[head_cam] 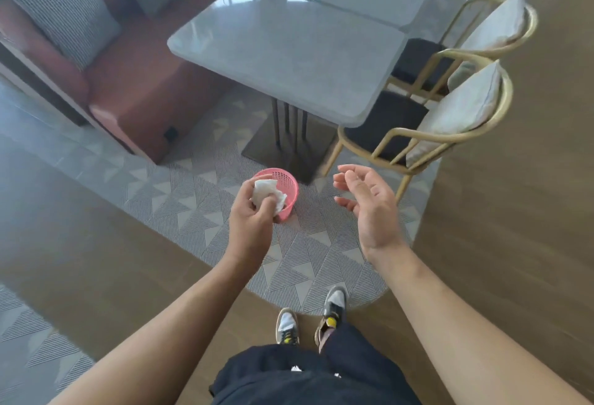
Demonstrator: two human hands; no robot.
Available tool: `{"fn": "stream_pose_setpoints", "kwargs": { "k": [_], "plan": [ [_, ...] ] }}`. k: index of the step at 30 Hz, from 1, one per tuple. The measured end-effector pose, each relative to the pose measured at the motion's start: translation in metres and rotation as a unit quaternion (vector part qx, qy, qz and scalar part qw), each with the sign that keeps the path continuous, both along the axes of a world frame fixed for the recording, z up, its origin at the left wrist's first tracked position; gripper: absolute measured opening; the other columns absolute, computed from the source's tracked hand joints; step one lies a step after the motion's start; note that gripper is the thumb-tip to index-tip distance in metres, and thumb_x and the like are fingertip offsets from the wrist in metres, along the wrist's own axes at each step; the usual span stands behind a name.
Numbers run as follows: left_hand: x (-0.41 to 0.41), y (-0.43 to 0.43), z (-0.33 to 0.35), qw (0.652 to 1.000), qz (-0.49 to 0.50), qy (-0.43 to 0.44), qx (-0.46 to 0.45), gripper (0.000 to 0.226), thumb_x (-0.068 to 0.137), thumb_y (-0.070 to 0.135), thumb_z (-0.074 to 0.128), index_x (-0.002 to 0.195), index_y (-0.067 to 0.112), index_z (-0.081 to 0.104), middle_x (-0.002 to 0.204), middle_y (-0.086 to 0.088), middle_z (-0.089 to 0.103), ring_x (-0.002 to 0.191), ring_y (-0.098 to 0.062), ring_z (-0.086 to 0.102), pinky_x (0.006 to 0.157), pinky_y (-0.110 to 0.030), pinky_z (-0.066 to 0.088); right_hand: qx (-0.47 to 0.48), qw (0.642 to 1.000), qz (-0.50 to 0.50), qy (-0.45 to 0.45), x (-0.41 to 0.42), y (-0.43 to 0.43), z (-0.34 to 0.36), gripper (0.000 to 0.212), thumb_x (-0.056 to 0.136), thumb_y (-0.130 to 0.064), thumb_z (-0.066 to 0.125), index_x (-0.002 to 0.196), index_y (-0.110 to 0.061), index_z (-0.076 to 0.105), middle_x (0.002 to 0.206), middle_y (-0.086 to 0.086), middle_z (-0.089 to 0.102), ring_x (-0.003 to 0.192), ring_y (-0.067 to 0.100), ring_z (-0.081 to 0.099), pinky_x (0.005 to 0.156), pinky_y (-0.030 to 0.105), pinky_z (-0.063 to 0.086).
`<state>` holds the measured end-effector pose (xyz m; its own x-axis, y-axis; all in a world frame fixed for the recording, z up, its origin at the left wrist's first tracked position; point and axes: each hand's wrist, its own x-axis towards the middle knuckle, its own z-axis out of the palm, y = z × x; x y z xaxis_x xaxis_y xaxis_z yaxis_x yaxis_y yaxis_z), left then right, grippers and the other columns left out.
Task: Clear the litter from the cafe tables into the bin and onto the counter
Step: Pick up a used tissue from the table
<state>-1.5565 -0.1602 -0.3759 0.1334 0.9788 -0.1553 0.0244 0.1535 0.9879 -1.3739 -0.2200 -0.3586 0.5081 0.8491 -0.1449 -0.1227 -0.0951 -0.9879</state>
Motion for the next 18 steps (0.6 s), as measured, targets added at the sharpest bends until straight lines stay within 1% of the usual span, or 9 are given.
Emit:
{"fn": "stream_pose_setpoints", "kwargs": {
  "k": [2, 3, 5, 7, 9, 13, 16, 18],
  "plan": [
    [0.014, 0.021, -0.009, 1.0, 0.009, -0.002, -0.016, 0.016, 0.087, 0.018, 0.064, 0.101, 0.025, 0.069, 0.089, 0.0, 0.069, 0.077, -0.014, 0.063, 0.069, -0.037, 0.056, -0.008, 1.0, 0.009, 0.003, 0.015, 0.025, -0.008, 0.028, 0.095, -0.041, 0.059, 0.111, -0.024, 0.074, 0.109, -0.002, 0.075, 0.107, 0.014, 0.071, 0.088, 0.035, 0.06],
    [0.02, 0.031, -0.014, 1.0, 0.013, -0.001, -0.024, 0.014, 0.089, 0.016, 0.064, 0.1, 0.024, 0.069, 0.089, 0.0, 0.069, 0.078, -0.015, 0.063, 0.069, -0.038, 0.055, -0.013, 1.0, 0.013, 0.005, 0.022, 0.036, -0.012, 0.028, 0.095, -0.041, 0.059, 0.111, -0.024, 0.074, 0.108, -0.003, 0.075, 0.107, 0.015, 0.071, 0.089, 0.036, 0.06],
    [0.033, 0.05, -0.023, 0.999, 0.022, 0.001, -0.036, 0.016, 0.094, 0.01, 0.065, 0.1, 0.024, 0.069, 0.086, 0.004, 0.071, 0.075, -0.012, 0.066, 0.065, -0.031, 0.057, -0.019, 0.999, 0.025, 0.011, 0.038, 0.06, -0.02, 0.029, 0.096, -0.042, 0.059, 0.112, -0.023, 0.074, 0.106, -0.004, 0.076, 0.107, 0.016, 0.071, 0.091, 0.037, 0.06],
    [0.044, 0.069, -0.031, 0.998, 0.04, 0.004, -0.056, 0.016, 0.094, 0.012, 0.066, 0.101, 0.026, 0.07, 0.088, 0.006, 0.073, 0.075, -0.008, 0.07, 0.062, -0.024, 0.057, -0.026, 0.998, 0.043, 0.026, 0.053, 0.084, -0.025, 0.03, 0.096, -0.042, 0.059, 0.113, -0.022, 0.073, 0.104, -0.007, 0.076, 0.106, 0.013, 0.071, 0.092, 0.037, 0.06],
    [0.055, 0.088, -0.041, 0.995, 0.061, 0.002, -0.08, 0.011, 0.094, 0.016, 0.067, 0.101, 0.024, 0.07, 0.094, 0.002, 0.073, 0.077, -0.008, 0.072, 0.063, -0.022, 0.057, -0.033, 0.997, 0.062, 0.03, 0.068, 0.109, -0.029, 0.03, 0.096, -0.042, 0.059, 0.113, -0.022, 0.073, 0.102, -0.01, 0.076, 0.104, 0.01, 0.071, 0.092, 0.037, 0.059],
    [0.073, 0.129, -0.07, 0.983, 0.104, 0.001, -0.149, 0.011, 0.1, 0.012, 0.066, 0.109, 0.018, 0.067, 0.113, -0.012, 0.07, 0.083, -0.01, 0.073, 0.065, -0.021, 0.057, -0.056, 0.995, 0.086, 0.019, 0.09, 0.159, -0.044, 0.034, 0.096, -0.046, 0.056, 0.112, -0.022, 0.074, 0.104, -0.009, 0.076, 0.105, 0.01, 0.071, 0.093, 0.04, 0.06],
    [0.084, 0.157, -0.093, 0.97, 0.131, -0.006, -0.204, 0.013, 0.102, 0.012, 0.063, 0.115, 0.014, 0.065, 0.123, -0.015, 0.067, 0.095, -0.019, 0.071, 0.067, -0.023, 0.058, -0.075, 0.991, 0.106, 0.018, 0.098, 0.193, -0.06, 0.032, 0.098, -0.047, 0.054, 0.109, -0.025, 0.074, 0.104, -0.009, 0.075, 0.105, 0.009, 0.071, 0.09, 0.035, 0.06],
    [0.091, 0.176, -0.112, 0.963, 0.136, -0.006, -0.231, 0.016, 0.104, 0.011, 0.062, 0.12, 0.01, 0.064, 0.128, -0.018, 0.065, 0.097, -0.021, 0.069, 0.068, -0.024, 0.059, -0.085, 0.99, 0.108, 0.019, 0.101, 0.214, -0.075, 0.028, 0.1, -0.044, 0.054, 0.108, -0.025, 0.074, 0.1, -0.012, 0.075, 0.099, 0.004, 0.07, 0.086, 0.031, 0.059]
  ]
}}
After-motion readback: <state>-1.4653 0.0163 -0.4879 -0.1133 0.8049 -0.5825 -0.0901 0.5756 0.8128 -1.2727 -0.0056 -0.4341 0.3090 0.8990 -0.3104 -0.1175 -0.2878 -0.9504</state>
